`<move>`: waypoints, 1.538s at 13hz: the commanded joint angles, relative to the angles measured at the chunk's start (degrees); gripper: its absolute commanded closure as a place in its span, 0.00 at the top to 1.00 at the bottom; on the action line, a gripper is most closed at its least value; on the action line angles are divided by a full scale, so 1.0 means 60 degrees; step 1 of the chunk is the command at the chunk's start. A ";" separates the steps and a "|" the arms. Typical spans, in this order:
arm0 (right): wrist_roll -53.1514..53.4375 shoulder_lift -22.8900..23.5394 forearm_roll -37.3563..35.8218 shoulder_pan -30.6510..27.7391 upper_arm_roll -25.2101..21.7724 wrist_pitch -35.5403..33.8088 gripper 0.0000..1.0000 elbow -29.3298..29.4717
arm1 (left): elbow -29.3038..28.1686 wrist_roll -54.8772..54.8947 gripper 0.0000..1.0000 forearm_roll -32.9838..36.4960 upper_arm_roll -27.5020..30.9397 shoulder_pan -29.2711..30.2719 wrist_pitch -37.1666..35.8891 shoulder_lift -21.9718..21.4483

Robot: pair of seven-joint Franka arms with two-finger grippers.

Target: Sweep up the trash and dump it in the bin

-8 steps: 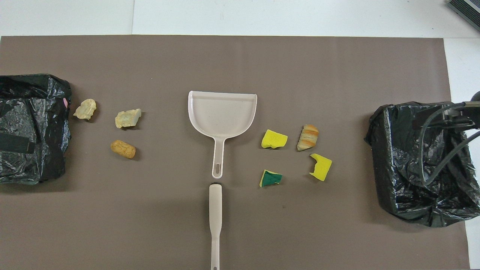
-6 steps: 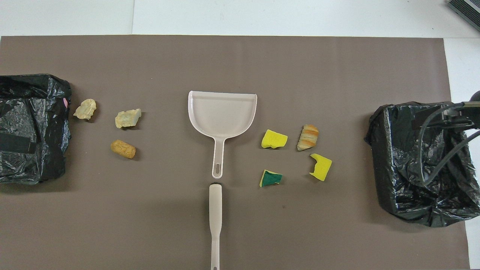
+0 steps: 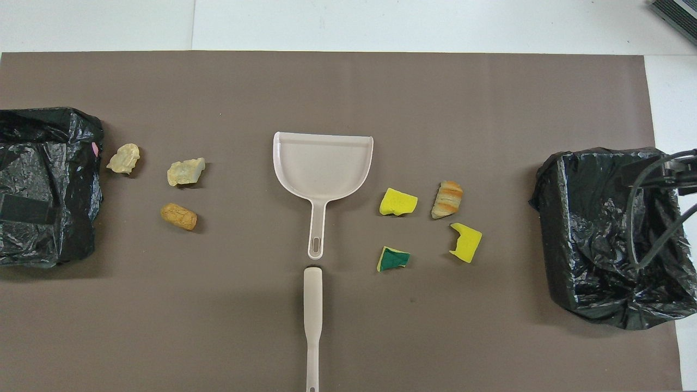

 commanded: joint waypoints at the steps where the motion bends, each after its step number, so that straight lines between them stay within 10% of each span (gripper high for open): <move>1: -0.0353 -0.0187 -0.0152 -0.0043 0.0053 -0.0118 1.00 -0.0156 | -0.0508 -0.0063 1.00 -0.0010 0.0091 -0.0154 0.0353 -0.0201; 6: -0.0734 0.0164 -0.0622 0.0075 0.0360 -0.0265 1.00 0.0137 | -0.1399 -0.1084 1.00 -0.0245 0.0062 -0.0782 0.1202 -0.0172; 15: -0.0617 0.1364 -0.0461 0.0630 0.0742 0.1198 1.00 0.0094 | -0.5718 -0.4203 1.00 -0.0918 0.0062 -0.4353 0.3340 -0.1825; 20: -0.0148 0.1923 -0.0461 0.1449 0.0742 0.1682 1.00 -0.0183 | -0.7785 -0.7179 1.00 -0.0919 0.0048 -0.7138 0.5245 -0.1536</move>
